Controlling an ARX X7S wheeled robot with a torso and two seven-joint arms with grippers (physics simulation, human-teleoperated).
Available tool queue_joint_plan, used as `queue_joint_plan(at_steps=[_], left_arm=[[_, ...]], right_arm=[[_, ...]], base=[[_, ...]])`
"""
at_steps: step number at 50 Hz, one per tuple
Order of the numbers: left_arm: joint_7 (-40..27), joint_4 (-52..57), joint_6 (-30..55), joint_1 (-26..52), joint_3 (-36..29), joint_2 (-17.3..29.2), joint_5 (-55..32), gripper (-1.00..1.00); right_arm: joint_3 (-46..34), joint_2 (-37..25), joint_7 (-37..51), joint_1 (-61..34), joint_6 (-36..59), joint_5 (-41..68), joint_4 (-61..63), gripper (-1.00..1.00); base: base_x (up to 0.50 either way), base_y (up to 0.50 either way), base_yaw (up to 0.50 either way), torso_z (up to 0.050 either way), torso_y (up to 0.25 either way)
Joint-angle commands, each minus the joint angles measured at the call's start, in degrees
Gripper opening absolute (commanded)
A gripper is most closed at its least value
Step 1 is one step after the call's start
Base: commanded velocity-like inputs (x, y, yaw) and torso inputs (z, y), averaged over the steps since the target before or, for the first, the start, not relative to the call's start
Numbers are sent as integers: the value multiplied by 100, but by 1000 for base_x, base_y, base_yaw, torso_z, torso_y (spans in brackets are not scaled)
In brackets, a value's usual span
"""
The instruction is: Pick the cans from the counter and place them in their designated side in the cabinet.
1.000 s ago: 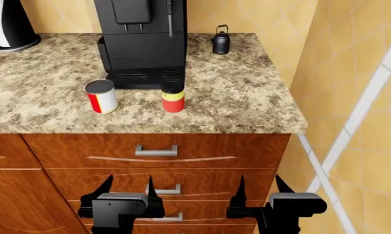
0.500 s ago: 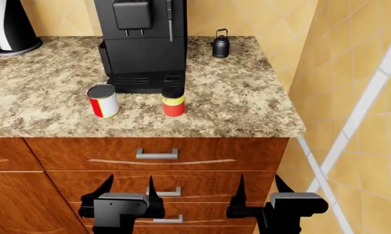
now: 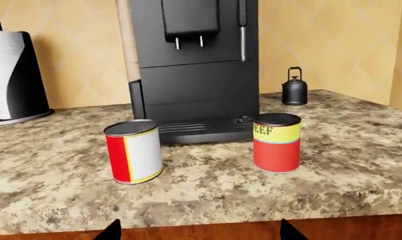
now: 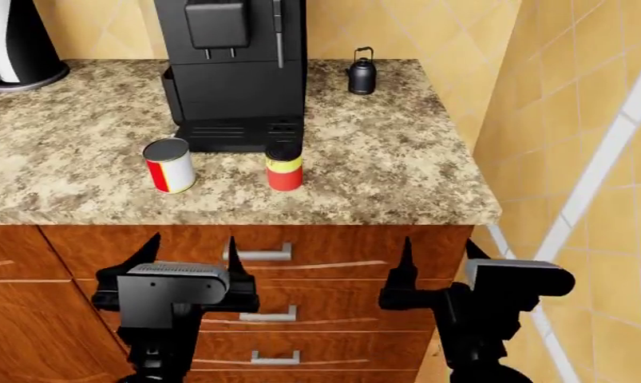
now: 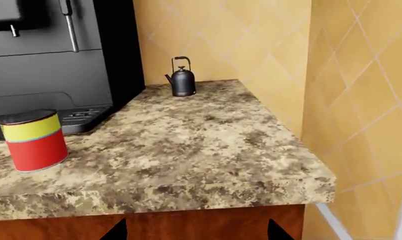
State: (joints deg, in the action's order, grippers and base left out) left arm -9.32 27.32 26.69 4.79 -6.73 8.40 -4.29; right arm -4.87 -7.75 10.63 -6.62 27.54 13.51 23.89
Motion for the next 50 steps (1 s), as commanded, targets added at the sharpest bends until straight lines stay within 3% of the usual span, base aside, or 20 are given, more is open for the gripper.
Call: queue_joint_plan(at_steps=[1,13,18,32,34,38,44,50], left_arm=[[-35,1608,1816,719,69,166,-206,100],[-22,1996,2887,1475,222,177,-473,100],[-47,2058,3001,1546,180,205,-485,100],[-221,3259,3800,1364,166,397,-687,100],[-699,3266,3630,1276,163,707,-1239,100],[-2327,3264,2983,1152,-92,1769,-2938,100],[-3138,3258,2304,970,-559,2477,-3498,100],[-4032,3262,1218,933,-1399,3475,-3858,100]], right_arm=[[156,-92,390,-739,1748,498,1490,100],[332,-149,662,-1461,2713,795,2038,100],[360,-163,737,-1534,2872,856,2195,100],[1040,-107,997,-1699,4492,1849,3585,100],[1136,-379,1529,-1667,4425,2641,3606,100],[1083,-1052,2574,-1463,3869,3936,3603,100],[544,-1939,3218,-966,2802,4377,3601,100],[-36,-2702,3510,-465,1776,4158,3601,100]], base=[[0,0,0,0,0],[0,0,0,0,0],[0,0,0,0,0],[0,0,0,0,0],[0,0,0,0,0],[0,0,0,0,0],[0,0,0,0,0],[0,0,0,0,0]])
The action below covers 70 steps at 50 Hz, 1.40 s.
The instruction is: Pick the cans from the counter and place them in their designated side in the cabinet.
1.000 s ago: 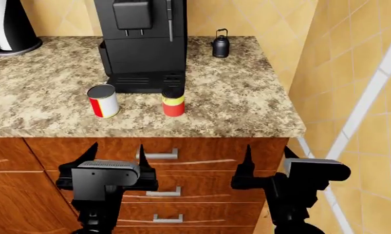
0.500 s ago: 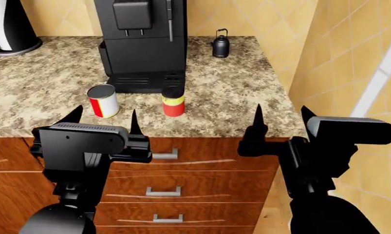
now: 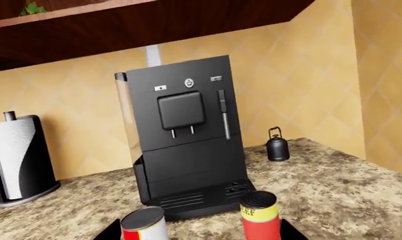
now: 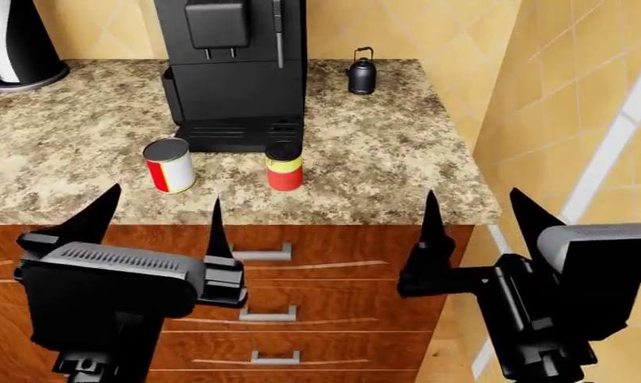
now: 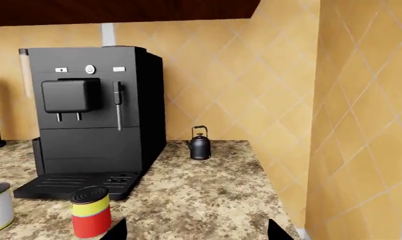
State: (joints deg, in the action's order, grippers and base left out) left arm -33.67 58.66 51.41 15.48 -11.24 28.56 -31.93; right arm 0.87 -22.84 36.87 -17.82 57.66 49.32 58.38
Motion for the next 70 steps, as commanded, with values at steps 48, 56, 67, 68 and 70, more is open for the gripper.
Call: queue_joint_plan(at_steps=[48,56,67,68,70], left_arm=[[-4568,102,-4325,4239,-7460,3866,-1251,100],[-4543,54,-4410,4281,-7539,3871,-1223,100],[-4546,63,-4439,4373,-7642,3884,-1212,100],[-4549,67,-4434,4380,-7649,3881,-1213,100],[-4552,59,-4444,4387,-7673,3878,-1202,100]], right_arm=[[-7511,-4741,4004,-2316,-5669,-793,1,100],[-7509,-4712,3964,-2389,-5590,-726,4,100],[-7536,-4684,3999,-2531,-5452,-647,87,100],[-7545,-4678,4002,-2542,-5443,-645,89,100],[-7563,-4677,4011,-2576,-5437,-640,113,100]], base=[[0,95,0,0,0],[0,500,0,0,0],[0,500,0,0,0],[0,500,0,0,0],[0,500,0,0,0]])
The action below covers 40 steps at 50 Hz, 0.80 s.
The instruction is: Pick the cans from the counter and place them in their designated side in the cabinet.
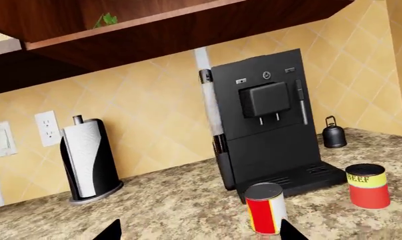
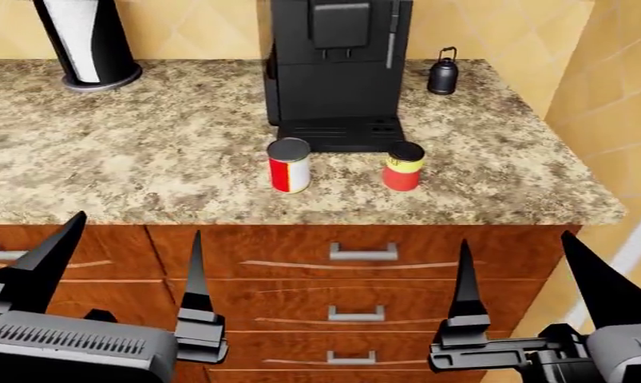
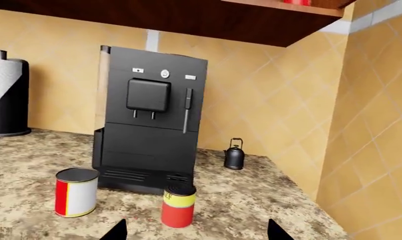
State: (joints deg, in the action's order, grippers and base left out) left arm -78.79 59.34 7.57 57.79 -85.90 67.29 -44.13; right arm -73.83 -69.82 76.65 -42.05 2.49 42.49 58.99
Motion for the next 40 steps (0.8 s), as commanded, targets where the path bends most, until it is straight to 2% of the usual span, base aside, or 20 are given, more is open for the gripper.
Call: queue_joint_plan(at_steps=[1,19,25,40], left_arm=[[-44,-22,-81,142,-221,7,34,100],[-65,-38,-130,142,-321,11,97,100],[-64,-39,-107,167,-367,-27,96,100],[-85,-40,-79,216,-408,-80,56,100]], right_arm=[[-110,25,38,-178,79,47,60,100],[-475,108,112,-466,-3,23,49,100],[-558,67,-60,-440,-211,-52,13,100],[-631,64,-59,-477,-190,-20,8,100]], base=[[0,500,0,0,0],[0,500,0,0,0],[62,0,0,0,0],[500,0,0,0,0]])
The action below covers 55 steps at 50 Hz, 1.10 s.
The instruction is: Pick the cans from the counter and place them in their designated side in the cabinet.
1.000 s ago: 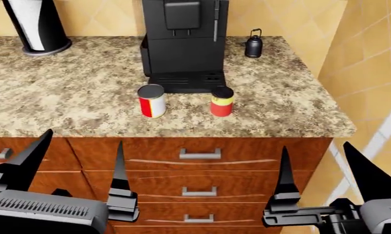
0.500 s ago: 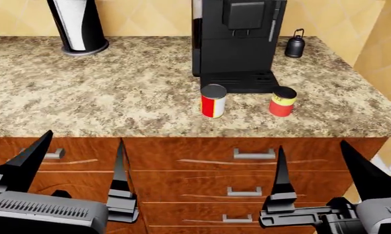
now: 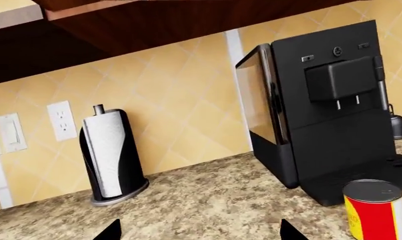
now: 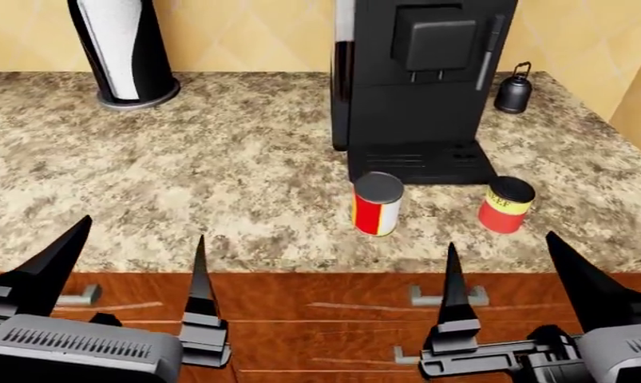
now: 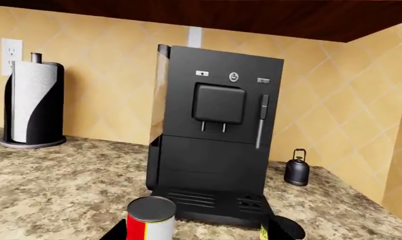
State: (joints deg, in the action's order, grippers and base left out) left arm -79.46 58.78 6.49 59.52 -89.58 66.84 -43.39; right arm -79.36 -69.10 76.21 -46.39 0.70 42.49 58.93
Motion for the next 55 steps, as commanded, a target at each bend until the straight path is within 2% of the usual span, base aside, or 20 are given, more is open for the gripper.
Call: queue_joint_plan(at_steps=[1,28,39,50,55], left_arm=[[-20,17,31,45,-48,-41,-16,100],[-121,46,11,200,-288,-60,26,100],[-117,8,-30,222,-350,-61,47,100],[-123,-13,-22,248,-388,-81,31,100],[-127,-8,0,275,-394,-92,8,100]], right_arm=[[-86,-12,-10,-48,-10,-25,22,100],[-517,-39,125,-334,-137,-142,30,100],[-584,-35,98,-371,-254,-147,-9,100],[-624,-41,104,-370,-275,-179,-20,100],[-645,-74,97,-358,-343,-285,-2,100]], base=[[500,0,0,0,0],[500,0,0,0,1],[15,0,0,0,1],[472,0,0,0,0],[0,0,0,0,2]])
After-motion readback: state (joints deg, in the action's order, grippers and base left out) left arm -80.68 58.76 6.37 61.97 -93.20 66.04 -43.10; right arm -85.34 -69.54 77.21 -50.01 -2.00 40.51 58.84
